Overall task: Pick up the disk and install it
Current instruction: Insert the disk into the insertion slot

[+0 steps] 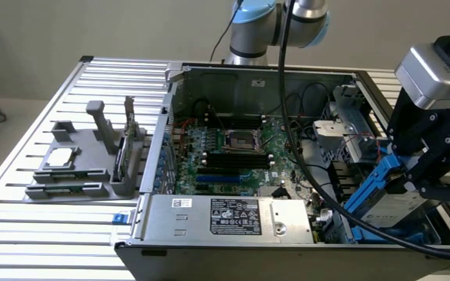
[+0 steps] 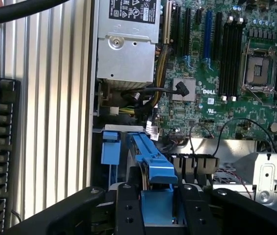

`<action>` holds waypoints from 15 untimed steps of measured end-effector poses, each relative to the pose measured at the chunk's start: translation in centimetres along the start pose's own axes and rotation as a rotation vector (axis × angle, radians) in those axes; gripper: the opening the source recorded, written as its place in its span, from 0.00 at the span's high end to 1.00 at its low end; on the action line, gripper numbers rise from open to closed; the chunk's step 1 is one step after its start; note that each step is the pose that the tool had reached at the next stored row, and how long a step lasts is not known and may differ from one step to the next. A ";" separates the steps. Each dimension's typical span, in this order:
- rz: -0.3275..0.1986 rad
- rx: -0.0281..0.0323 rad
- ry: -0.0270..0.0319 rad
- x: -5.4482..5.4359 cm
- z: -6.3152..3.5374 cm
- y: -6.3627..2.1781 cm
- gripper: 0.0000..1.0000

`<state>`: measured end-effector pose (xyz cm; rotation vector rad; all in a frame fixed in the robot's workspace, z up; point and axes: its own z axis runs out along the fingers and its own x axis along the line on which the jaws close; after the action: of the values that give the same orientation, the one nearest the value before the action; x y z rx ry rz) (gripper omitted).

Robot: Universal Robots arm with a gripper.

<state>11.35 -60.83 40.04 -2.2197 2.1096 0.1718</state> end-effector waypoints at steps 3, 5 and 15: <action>0.000 0.0001 -0.0013 0.0 0.01 0.00 0.67; 0.000 0.0001 -0.0014 0.1 0.01 0.00 0.67; 0.000 0.0001 -0.0012 0.2 -0.02 0.01 0.39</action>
<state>11.35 -61.03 40.03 -2.2190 2.1089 0.1729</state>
